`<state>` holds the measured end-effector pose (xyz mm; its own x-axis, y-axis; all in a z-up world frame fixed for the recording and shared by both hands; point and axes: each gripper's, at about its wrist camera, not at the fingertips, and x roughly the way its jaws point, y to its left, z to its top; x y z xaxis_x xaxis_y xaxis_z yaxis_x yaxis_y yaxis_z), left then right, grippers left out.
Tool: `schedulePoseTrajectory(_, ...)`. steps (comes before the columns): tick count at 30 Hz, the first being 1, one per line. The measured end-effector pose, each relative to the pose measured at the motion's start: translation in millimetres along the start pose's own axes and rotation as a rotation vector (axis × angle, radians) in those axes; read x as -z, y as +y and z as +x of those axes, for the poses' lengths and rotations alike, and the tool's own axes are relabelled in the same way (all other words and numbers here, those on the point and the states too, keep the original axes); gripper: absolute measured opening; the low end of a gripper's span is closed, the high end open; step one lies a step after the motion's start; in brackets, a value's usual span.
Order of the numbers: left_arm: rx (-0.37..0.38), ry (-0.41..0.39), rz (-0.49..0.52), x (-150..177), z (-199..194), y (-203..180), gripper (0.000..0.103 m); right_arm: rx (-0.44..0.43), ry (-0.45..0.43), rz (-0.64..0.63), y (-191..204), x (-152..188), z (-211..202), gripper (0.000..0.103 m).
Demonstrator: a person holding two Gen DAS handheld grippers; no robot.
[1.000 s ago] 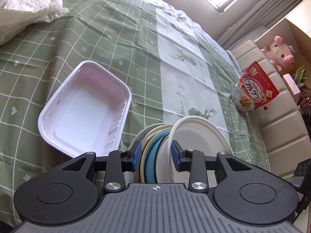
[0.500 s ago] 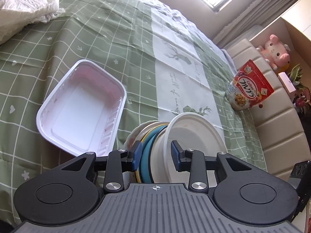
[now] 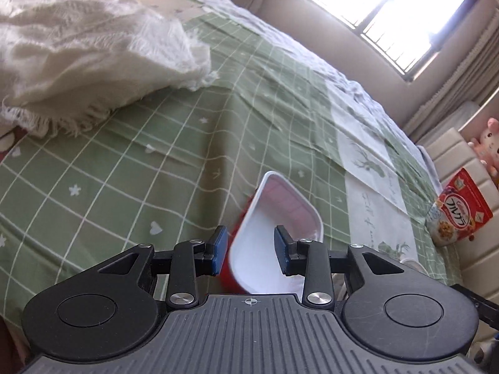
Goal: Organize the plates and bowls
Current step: 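Release the stack and grasp the pink-and-red tray rim with both grippers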
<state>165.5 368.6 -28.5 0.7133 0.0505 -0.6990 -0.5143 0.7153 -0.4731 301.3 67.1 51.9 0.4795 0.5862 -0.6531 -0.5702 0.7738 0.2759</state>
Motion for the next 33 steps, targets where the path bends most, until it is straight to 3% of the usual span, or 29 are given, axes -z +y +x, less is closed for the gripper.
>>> schedulePoseTrajectory(5, 0.059, 0.039, -0.003, -8, 17, 15, 0.036, -0.064, 0.095, -0.006, 50, -30, 34, 0.069)
schedulePoseTrajectory(8, 0.109, 0.022, 0.001, -14, 25, 17, 0.036, -0.031, 0.141, 0.001, 73, -38, 63, 0.069)
schedulePoseTrajectory(11, 0.099, 0.006, 0.018, -23, 43, 15, 0.036, -0.006, 0.199, -0.001, 89, -40, 90, 0.069)
schedulePoseTrajectory(15, 0.091, 0.067, 0.033, -30, 77, 17, 0.036, 0.039, 0.249, -0.010, 103, -39, 115, 0.068)
schedulePoseTrajectory(17, 0.101, 0.117, 0.039, -30, 92, 19, 0.032, 0.064, 0.265, -0.030, 109, -39, 125, 0.065)
schedulePoseTrajectory(19, 0.126, 0.156, 0.039, -27, 100, 22, 0.019, 0.080, 0.283, -0.033, 111, -38, 132, 0.057)
schedulePoseTrajectory(20, 0.138, 0.168, 0.038, -25, 102, 24, 0.019, 0.085, 0.291, -0.033, 111, -38, 135, 0.056)
schedulePoseTrajectory(25, 0.158, 0.156, 0.014, -15, 91, 37, 0.017, 0.100, 0.294, -0.040, 115, -34, 142, 0.052)
schedulePoseTrajectory(33, 0.076, 0.089, 0.018, -1, 34, 65, 0.016, 0.040, 0.329, -0.067, 131, -11, 158, 0.043)
